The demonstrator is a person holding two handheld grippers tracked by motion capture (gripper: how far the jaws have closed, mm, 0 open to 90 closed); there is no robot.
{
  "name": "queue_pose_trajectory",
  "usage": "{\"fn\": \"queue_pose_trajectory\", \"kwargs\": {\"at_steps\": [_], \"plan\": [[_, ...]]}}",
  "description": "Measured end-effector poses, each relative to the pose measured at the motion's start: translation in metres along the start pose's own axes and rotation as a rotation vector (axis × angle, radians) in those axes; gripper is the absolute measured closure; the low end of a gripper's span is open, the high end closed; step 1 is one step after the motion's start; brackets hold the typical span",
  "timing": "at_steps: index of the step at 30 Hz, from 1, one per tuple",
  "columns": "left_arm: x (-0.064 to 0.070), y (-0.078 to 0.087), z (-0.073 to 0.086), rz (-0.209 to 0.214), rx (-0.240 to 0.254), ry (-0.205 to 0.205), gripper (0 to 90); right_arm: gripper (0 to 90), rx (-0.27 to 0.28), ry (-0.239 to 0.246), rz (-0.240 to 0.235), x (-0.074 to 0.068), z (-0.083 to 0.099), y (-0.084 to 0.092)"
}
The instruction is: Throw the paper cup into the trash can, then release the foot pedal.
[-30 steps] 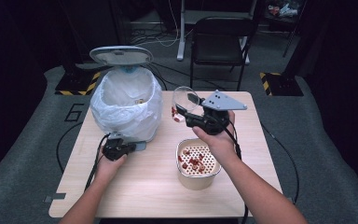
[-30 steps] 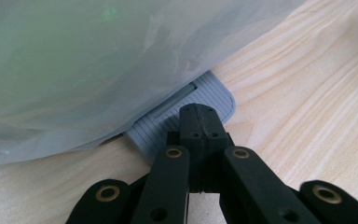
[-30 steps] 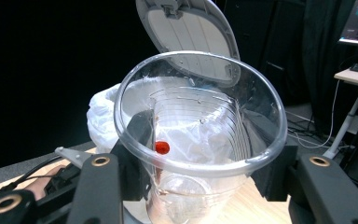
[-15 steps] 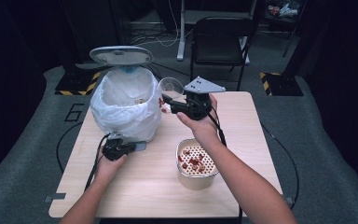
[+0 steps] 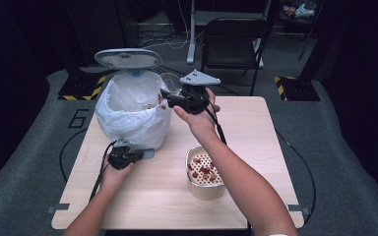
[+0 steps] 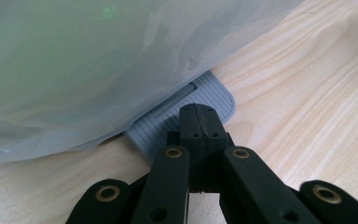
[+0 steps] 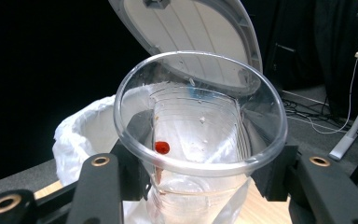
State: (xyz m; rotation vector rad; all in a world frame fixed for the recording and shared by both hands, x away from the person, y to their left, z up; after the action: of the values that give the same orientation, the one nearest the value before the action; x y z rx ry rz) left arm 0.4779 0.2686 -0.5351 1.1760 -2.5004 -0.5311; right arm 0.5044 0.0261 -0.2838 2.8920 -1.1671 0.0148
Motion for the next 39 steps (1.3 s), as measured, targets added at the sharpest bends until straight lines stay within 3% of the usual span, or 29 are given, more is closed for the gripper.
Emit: {"fn": "queue_pose_trajectory", "kwargs": {"at_steps": [15,28,39], "plan": [[0.001,0.000,0.000,0.000,-0.007,-0.007,90.0,46.1,0.067,0.041,-0.029,-0.024,-0.010,-0.037],[0.001,0.001,0.000,-0.004,-0.007,-0.007,90.0,45.6,0.016,0.041,-0.033,-0.033,0.001,-0.062],[0.001,0.001,0.000,0.002,-0.016,-0.007,90.0,45.6,0.011,0.042,-0.034,-0.036,0.004,-0.076]]}}
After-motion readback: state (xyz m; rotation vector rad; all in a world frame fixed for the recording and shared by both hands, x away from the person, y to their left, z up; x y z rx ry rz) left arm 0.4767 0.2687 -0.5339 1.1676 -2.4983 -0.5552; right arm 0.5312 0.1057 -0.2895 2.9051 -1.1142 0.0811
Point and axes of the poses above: each handheld gripper's, and its own axes: y roughly backward along the jaws, z roughly out of its underside, x roughly to its right, the point moved 3 cm from there along -y, roughly forward along the jaws, and after that the axes turned 11 degrees about x, right-handed, at the moved point
